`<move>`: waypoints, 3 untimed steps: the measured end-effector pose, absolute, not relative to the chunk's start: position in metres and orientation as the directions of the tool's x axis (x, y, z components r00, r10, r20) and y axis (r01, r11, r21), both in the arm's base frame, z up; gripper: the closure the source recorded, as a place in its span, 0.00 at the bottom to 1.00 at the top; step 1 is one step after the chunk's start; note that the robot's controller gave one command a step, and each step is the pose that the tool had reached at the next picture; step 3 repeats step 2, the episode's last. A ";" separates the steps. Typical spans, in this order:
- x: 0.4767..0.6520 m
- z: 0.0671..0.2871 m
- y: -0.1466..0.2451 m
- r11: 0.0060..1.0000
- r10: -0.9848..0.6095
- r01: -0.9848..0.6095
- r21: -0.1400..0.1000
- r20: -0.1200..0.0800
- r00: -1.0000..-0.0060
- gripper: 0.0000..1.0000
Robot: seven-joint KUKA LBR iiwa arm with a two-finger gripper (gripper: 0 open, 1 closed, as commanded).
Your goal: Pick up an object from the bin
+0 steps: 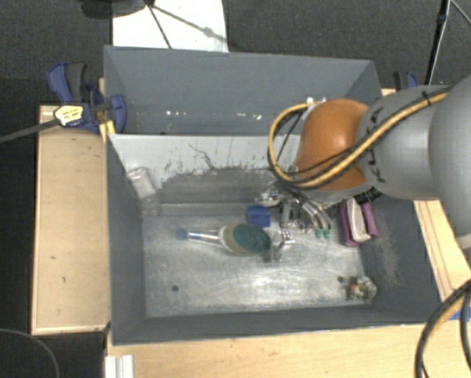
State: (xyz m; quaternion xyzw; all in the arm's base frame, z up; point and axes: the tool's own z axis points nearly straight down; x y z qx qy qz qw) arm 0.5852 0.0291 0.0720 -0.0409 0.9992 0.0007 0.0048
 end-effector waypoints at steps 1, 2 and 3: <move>0.587 0.076 0.026 0.997 -0.080 -0.080 -0.001 -0.016 -0.997 1.00; 0.585 0.257 0.042 0.989 -0.147 -0.147 -0.001 -0.013 -0.989 1.00; 0.585 0.257 0.042 0.989 -0.147 -0.147 -0.001 -0.013 -0.989 1.00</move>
Offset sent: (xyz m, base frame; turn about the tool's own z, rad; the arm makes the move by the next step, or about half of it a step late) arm 0.0000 0.0000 0.0000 0.0000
